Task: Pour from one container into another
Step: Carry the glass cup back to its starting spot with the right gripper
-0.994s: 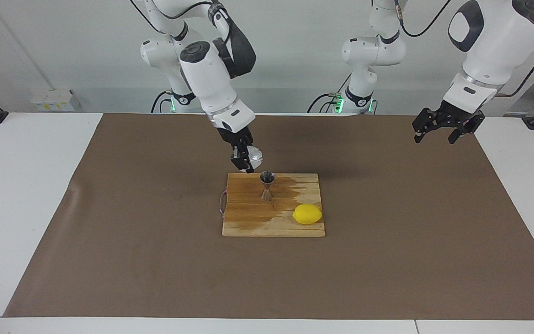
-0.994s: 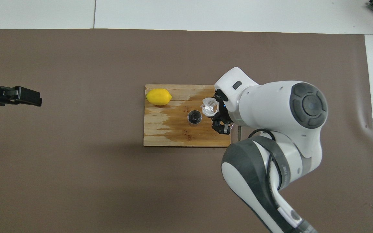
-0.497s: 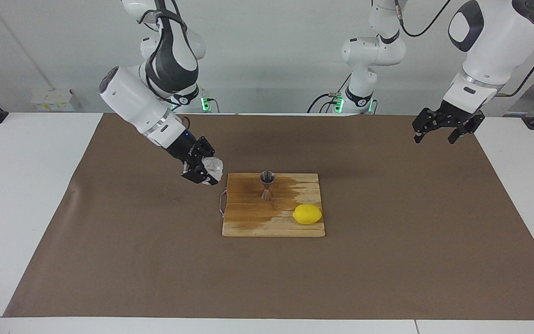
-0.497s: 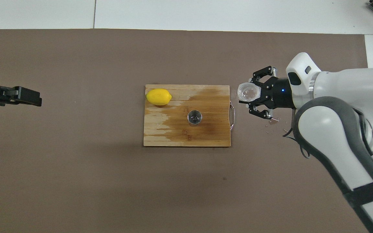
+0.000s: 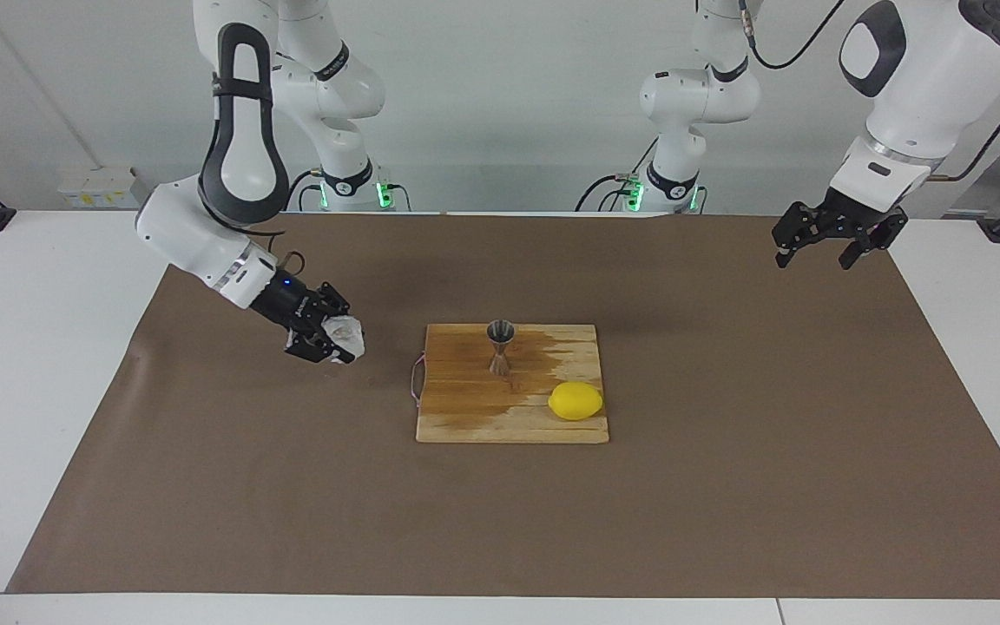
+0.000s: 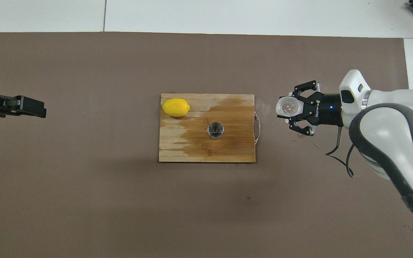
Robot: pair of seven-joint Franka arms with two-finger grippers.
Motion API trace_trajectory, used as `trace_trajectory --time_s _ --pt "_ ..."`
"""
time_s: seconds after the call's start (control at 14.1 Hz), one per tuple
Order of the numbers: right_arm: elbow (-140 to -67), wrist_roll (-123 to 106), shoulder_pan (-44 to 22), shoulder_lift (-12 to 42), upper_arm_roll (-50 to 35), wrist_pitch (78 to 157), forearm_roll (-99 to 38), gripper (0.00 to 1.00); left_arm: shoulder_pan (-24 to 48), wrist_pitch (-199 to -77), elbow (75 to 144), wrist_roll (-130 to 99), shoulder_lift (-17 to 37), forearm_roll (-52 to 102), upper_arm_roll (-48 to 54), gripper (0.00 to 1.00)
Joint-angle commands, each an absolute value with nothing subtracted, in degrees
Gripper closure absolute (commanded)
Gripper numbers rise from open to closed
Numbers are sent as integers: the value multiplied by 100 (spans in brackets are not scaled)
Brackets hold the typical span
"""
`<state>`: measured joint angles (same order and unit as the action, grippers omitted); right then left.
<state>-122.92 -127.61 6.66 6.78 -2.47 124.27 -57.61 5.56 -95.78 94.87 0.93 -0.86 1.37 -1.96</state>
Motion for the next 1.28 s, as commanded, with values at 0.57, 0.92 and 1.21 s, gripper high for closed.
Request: trace_trajectory --time_s 0.57,0.92,1.21 --pt "-12313 -14097 1380 1722 -325 12059 -5959 92 501 -9571 9642 105 -237 176 -176 0" --pt "-12278 -13870 1380 1705 -316 11839 -5924 0 501 -9554 9642 105 -237 176 -176 0" --pt "-12278 -12977 1257 1092 -308 11865 -5338 0 501 -9571 9642 105 -237 176 -176 0"
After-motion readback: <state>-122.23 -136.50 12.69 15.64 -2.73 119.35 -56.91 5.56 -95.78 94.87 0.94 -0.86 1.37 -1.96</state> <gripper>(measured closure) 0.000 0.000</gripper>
